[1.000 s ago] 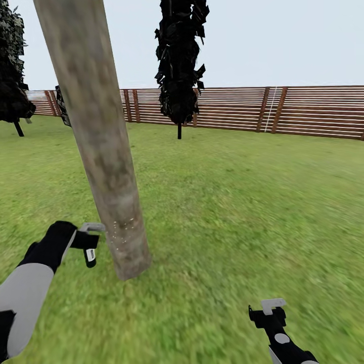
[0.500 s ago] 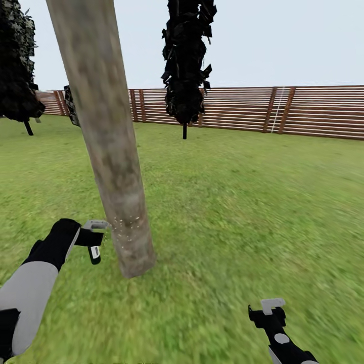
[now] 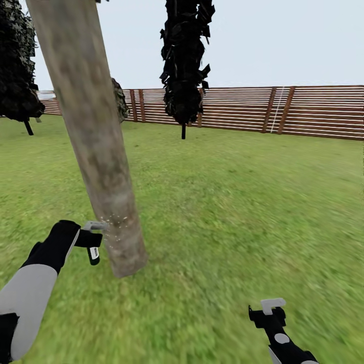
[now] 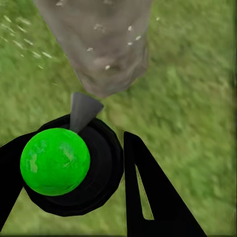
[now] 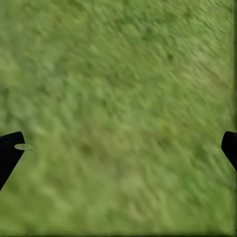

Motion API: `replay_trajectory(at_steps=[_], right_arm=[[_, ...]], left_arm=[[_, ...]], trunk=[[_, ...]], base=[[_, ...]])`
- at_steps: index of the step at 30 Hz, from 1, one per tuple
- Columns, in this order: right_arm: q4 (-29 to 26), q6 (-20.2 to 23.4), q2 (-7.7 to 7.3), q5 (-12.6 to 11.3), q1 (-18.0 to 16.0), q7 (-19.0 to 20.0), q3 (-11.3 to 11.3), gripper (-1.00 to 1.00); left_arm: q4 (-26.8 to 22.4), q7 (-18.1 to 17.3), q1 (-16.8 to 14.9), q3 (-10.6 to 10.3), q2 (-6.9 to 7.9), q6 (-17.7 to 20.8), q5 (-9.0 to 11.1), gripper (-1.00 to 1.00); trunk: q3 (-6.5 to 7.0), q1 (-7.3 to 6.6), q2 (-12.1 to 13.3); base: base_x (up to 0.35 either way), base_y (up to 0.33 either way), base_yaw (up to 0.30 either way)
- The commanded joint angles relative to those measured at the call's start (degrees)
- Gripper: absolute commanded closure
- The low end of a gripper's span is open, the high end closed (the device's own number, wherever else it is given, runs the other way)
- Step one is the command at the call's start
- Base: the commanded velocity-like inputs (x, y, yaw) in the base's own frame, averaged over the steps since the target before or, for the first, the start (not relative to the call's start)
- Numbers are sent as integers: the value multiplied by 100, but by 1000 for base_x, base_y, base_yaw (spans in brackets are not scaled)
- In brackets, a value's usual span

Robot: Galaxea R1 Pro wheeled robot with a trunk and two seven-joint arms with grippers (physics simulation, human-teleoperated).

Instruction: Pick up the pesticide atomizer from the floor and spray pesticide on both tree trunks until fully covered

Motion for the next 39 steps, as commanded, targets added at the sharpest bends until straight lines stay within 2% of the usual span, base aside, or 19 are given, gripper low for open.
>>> replay_trajectory(at_steps=[1,22,31,36,39], right_arm=[[10,-23,0,60,-5,-16,-38,-100],[3,-23,2,60,-5,-16,-38,-100],[8,-24,3,60,-5,-16,-38,-100],[10,-23,3,60,-5,-16,-38,-100],[10,-23,5,60,-5,-16,-38,-100]], left_arm=[[-5,-52,-4,22,-4,18,-61,100],[-1,-42,-12,51,2,9,-64,100],[8,8,0,94,65,9,-69,100],[59,327,13,109,82,1,-63,100],[81,376,14,107,75,0,-51,100]], trunk=[[-5,-2,-3],[-5,-2,-3],[-5,-2,-3],[-5,-2,-3],[-5,-2,-3]], base=[[-107,-275,0],[-1,-275,6],[80,-267,252],[227,-205,277],[240,-193,267]])
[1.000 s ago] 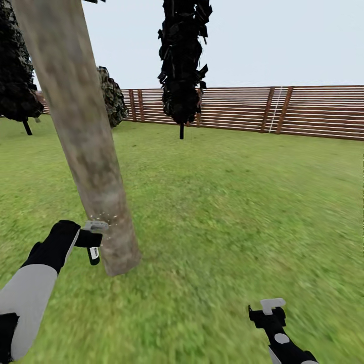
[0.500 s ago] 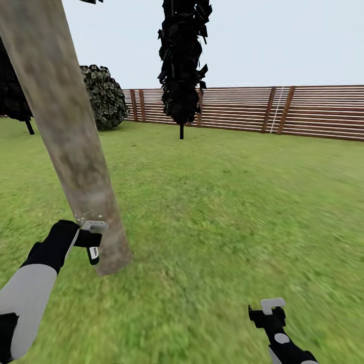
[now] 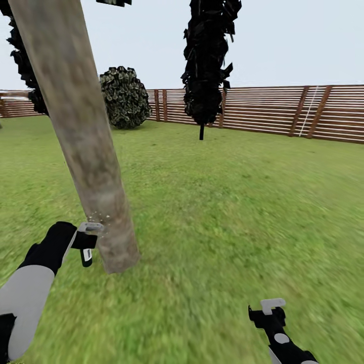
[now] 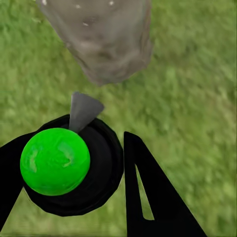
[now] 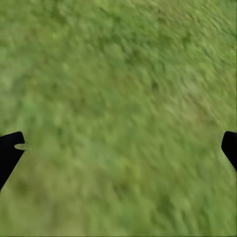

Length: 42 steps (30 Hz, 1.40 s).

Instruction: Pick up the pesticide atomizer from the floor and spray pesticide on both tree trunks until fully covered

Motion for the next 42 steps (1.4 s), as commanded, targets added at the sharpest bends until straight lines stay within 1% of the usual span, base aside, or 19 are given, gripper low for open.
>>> replay_trajectory(at_steps=[1,9,13,22,24,26,27,29,38,42], right_arm=[[9,-23,2,60,-5,-16,-38,-100],[9,-23,-1,60,-5,-16,-38,-100],[9,-23,7,60,-5,-16,-36,-100],[9,-23,8,60,-5,-16,-36,-100],[9,-23,8,60,-5,-16,-37,-100],[9,-23,8,60,-5,-16,-38,-100],[9,-23,8,60,-5,-16,-38,-100],[9,-23,8,60,-5,-16,-38,-100],[9,-23,8,60,-5,-16,-37,-100],[9,-23,8,60,-5,-16,-38,-100]], left_arm=[[-3,-47,-5,16,-11,15,-61,100],[-8,-39,-5,29,-59,15,-26,100],[-27,-39,-5,30,-67,19,-28,100],[-36,-32,-5,35,-53,20,-34,100],[0,-31,-5,91,-32,17,-38,100],[23,-27,0,250,-17,13,-39,100],[51,-24,25,420,-19,5,-44,100],[66,-22,44,509,-36,0,-54,100],[79,-21,64,523,-87,-3,-66,100],[80,-20,65,523,-93,-2,-66,100]], trunk=[[-5,2,-2],[-5,2,-2],[-5,2,-2],[-5,2,-2],[-5,2,-2],[-5,2,-2],[-5,2,-2],[-5,2,-2],[-5,2,-2],[-5,2,-2]], base=[[246,-184,167],[258,-178,29],[76,-252,29],[-36,-275,258],[90,-270,277],[164,-242,277],[232,-212,278],[258,-201,277],[245,-203,276],[50,-270,69]])
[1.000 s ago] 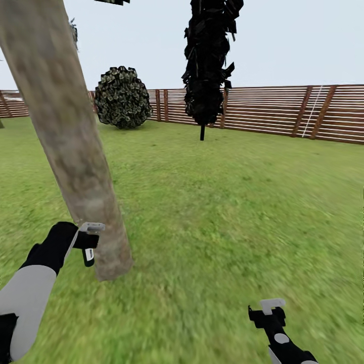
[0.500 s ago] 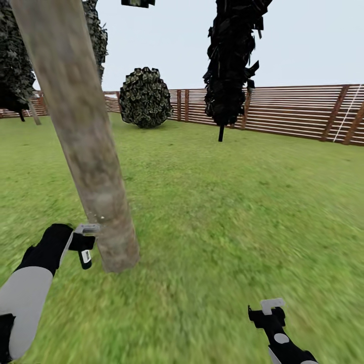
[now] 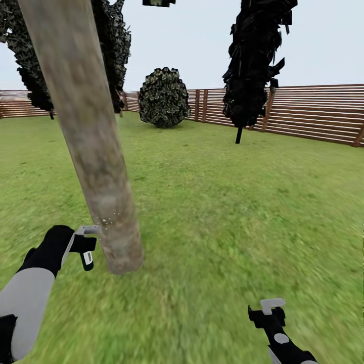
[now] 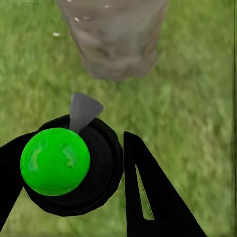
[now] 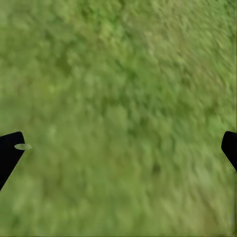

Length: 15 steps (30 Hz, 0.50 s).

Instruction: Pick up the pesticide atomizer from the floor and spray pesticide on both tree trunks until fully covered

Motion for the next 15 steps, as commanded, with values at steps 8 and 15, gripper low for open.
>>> replay_trajectory(at_steps=[8,15], right_arm=[[10,-23,1,60,-5,-15,-34,-100],[10,-23,1,60,-5,-16,-34,-100]], left_arm=[[33,68,43,26,1,2,-62,100],[98,399,318,44,-1,-42,-7,100]], trunk=[[-5,-1,-2],[-5,-1,-2]], base=[[3,-280,10],[121,-275,238]])
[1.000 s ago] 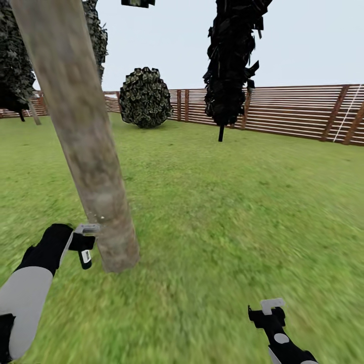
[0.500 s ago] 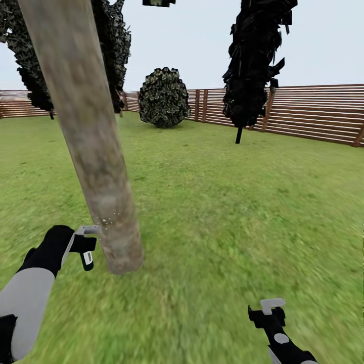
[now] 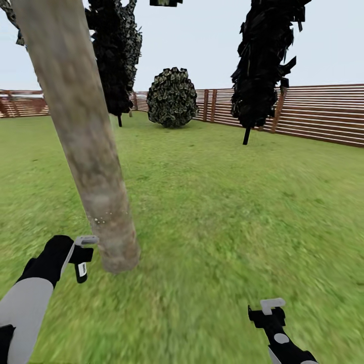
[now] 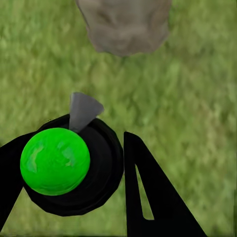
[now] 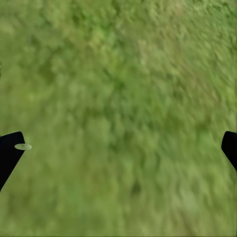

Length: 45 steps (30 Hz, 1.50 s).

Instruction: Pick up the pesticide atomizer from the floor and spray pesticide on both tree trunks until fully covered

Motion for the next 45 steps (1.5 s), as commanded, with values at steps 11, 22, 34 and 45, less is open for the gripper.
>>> replay_trajectory(at_steps=[11,22,34,45], right_arm=[[9,-30,-7,60,-4,-16,-41,-100],[9,-31,-8,62,-4,-16,-41,-100],[9,-31,-8,66,-4,-16,-41,-100],[9,-31,0,67,-4,-16,-34,-100]], left_arm=[[651,17,7,16,-181,-495,-89,100],[742,112,182,56,-232,-646,-73,100],[902,120,305,61,-245,-1371,373,100],[909,526,305,56,-230,-1406,385,100]], trunk=[[-5,1,-2],[-5,1,-2],[-5,1,-2],[-5,1,-2]], base=[[165,-264,191],[100,-149,26],[83,-61,217],[162,-210,33]])
